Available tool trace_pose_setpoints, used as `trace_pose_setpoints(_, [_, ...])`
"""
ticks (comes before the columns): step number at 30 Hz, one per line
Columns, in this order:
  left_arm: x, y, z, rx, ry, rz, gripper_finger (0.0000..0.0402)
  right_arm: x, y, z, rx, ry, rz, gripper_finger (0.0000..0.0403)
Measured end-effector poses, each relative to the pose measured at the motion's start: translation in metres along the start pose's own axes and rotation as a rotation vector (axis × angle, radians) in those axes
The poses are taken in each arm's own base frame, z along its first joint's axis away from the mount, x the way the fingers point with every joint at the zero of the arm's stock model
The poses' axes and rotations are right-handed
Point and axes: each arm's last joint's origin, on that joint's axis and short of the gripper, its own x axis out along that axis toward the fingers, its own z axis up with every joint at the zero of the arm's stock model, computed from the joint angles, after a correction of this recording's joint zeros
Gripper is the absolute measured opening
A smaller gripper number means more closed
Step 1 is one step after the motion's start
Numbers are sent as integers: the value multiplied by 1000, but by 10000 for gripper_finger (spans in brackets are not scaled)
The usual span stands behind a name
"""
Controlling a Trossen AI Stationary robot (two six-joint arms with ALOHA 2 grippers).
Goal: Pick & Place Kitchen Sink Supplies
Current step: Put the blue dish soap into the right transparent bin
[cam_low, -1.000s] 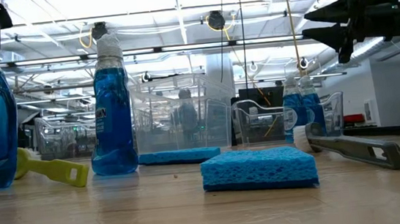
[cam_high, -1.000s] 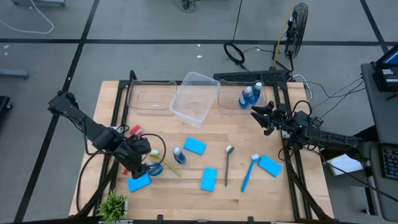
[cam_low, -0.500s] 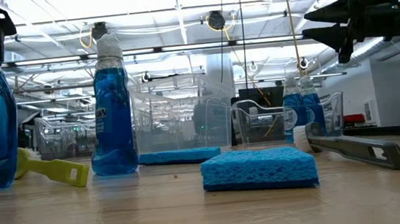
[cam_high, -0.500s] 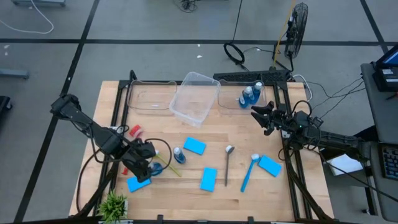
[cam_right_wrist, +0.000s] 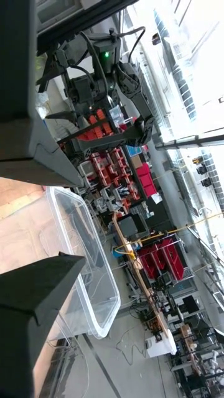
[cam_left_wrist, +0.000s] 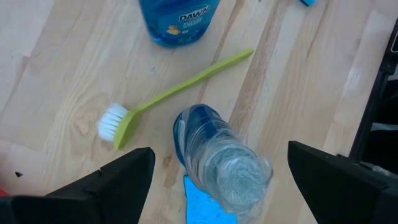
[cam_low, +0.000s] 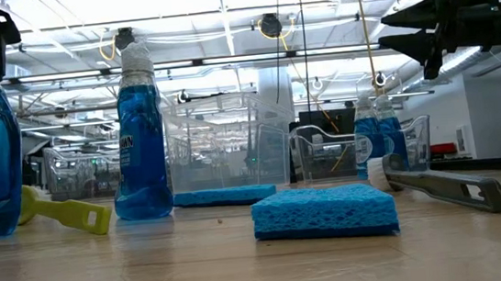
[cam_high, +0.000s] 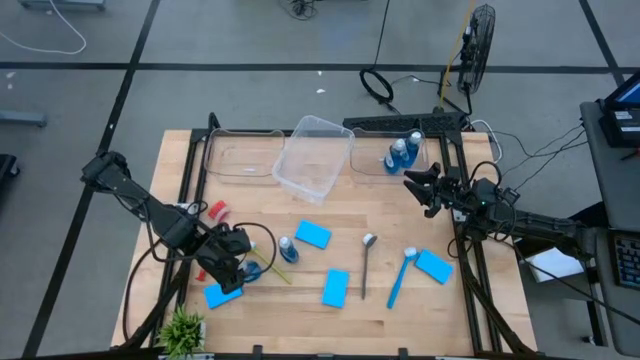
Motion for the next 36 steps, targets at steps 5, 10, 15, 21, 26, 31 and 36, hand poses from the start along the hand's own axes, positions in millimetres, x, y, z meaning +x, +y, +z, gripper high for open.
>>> trace_pose_setpoints(5, [0,0,0,11,0,0,365,0,0,0,0,0,0,178])
trace_pose_setpoints(10, [0,0,0,10,0,1,365,0,0,0,-1,0,1,178])
trace_pose_setpoints(15, [0,0,0,10,0,0,365,0,0,0,0,0,0,178])
trace_pose_setpoints(21, [0,0,0,85,0,-1,365,0,0,0,0,0,1,178])
trace_pose_setpoints(26, [0,0,0,78,0,-1,365,0,0,0,-3,0,1,178])
trace_pose_setpoints(31, [0,1,0,81,4,5,365,0,0,0,0,0,1,178])
trace_pose_setpoints(36, [0,1,0,82,4,6,365,0,0,0,0,0,1,178])
